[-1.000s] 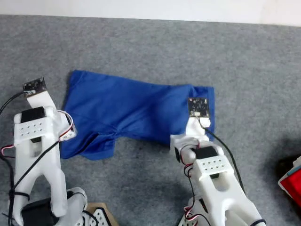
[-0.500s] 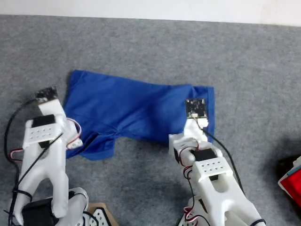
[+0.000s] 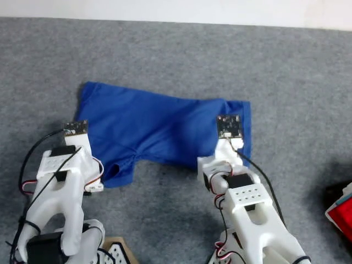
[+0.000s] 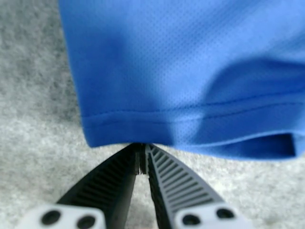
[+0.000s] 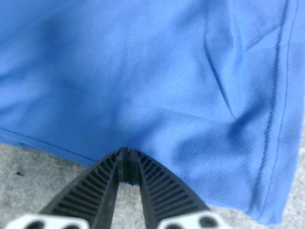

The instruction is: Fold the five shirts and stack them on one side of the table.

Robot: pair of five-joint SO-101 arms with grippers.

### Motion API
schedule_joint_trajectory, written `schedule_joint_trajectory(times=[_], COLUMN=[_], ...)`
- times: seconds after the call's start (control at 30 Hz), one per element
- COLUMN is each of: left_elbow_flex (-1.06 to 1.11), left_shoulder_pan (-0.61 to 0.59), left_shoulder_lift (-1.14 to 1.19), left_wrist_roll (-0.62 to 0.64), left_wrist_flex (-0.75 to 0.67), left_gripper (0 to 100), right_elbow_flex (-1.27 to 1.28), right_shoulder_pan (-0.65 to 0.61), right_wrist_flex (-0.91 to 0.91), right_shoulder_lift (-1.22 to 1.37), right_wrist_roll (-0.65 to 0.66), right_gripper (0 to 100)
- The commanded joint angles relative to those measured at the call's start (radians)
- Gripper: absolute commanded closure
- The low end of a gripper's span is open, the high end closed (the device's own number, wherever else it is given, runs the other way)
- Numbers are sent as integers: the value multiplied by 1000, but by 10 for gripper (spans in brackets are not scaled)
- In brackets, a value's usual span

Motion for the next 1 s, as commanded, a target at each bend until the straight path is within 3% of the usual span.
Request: schedule_joint_trajectory(times=[0.0,0.23,0.47,0.73,0.97], left_elbow_flex=[-139,-305,-341,-381,-374], left_shoulder_pan=[13,59,110,205,240], left_shoulder_lift=[-30,-30,-30,-22,-18], left_wrist_roll=[-9,-8,-5,-5,-11], left_wrist_flex=[126,279,270,256,180], left_gripper=[976,973,970,779,773], right_elbow_flex=[-2,-1,-1,-1,-1], right_shoulder_pan=[-7,-7,-4,-4,-4], right_wrist_flex=[-35,-42,-42,-42,-42], right_shoulder_lift=[-24,-22,-22,-22,-22], right_wrist_roll=[12,12,14,14,14], right_gripper=[991,991,991,991,991])
